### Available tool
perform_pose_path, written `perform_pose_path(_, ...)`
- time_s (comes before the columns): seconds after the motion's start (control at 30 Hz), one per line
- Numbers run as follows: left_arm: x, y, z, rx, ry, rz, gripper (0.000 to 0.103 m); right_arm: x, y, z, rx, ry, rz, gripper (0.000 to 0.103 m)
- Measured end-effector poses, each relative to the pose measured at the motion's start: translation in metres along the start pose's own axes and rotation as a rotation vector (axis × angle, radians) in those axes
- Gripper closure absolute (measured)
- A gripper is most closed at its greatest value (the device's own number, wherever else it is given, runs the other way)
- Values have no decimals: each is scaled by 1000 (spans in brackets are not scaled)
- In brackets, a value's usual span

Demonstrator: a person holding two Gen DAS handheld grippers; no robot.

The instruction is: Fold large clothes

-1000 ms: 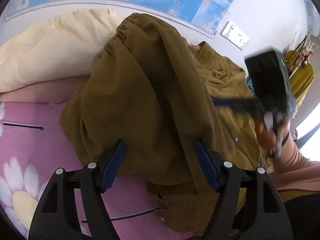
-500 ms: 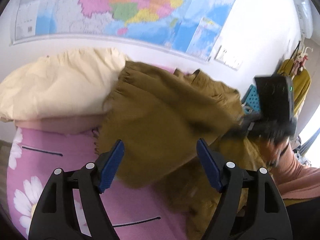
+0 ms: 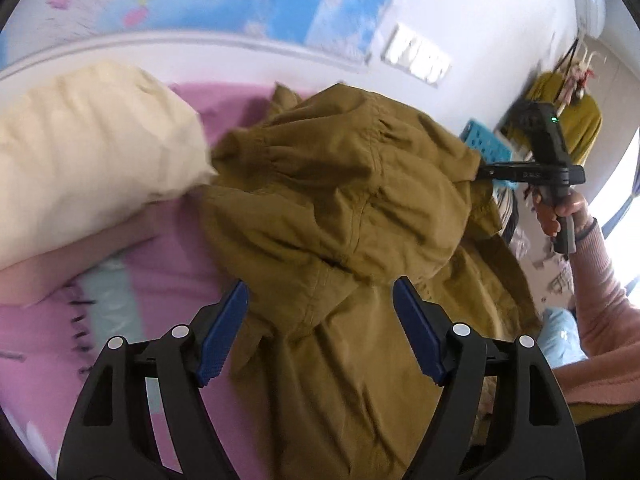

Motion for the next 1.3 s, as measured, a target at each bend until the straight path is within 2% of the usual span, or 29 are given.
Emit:
perform_pose_path(0.03,9,0,2,3,-4,-17,29,6,-4,13,43,-14,8,49)
perform_pose_path(0.1,27,3,7,3,-2,-52,30,11,-12,29,105,-25,43,28)
perform_pose_path(0.2,37,6,10,17,21,-66,31,-4,-25,40,177,54,137,25)
perform_pose_path(0.27,36,11,11,28,35,-55,31,-15,-38,33,155,83,186,17)
perform_pose_path(0.3,35,16,13,45,46,-42,31,-17,-46,30,132,75,200,11)
perform_pose_path(0.37,34,22,14,61,54,-29,30,-15,-62,23,95,55,201,11)
perform_pose_path(0.4,38,26,14,64,58,-29,30,-11,-67,21,83,34,197,14)
perform_pose_path(0.47,48,35,15,70,72,-40,30,-1,-74,18,71,36,186,43)
perform_pose_path(0.5,53,39,14,72,76,-47,30,2,-75,16,76,62,172,80)
perform_pose_path(0.53,59,44,14,72,85,-55,31,1,-74,16,85,84,163,100)
perform_pose_path(0.7,80,71,12,68,129,-56,37,-51,-31,32,136,116,275,100)
perform_pose_path(0.83,98,92,10,61,169,-51,37,-82,7,71,197,71,317,101)
perform_pose_path(0.9,108,97,8,59,193,-51,37,-79,15,88,209,16,299,101)
perform_pose_path(0.97,123,98,6,53,212,-72,37,-64,18,100,212,-4,260,101)
perform_pose_path(1.03,139,94,0,58,258,-101,36,-42,14,110,222,-45,212,101)
perform_pose_path(1.1,150,90,-8,76,312,-120,35,-28,9,120,227,-77,200,101)
perform_pose_path(1.2,157,87,-16,83,339,-125,34,-17,2,131,293,-32,215,101)
perform_pose_path(1.3,156,90,-20,99,366,-108,29,-20,1,132,295,-17,248,100)
Point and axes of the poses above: each gripper's, at about its wrist camera, not at the fingertips, and x roughly the way its jaws point, z to its right, y to its top, the point moved 10 cm from there along x, roughly the way its jaws point, and after that the axes turned 1 degree about -x, right-handed, at the moved point
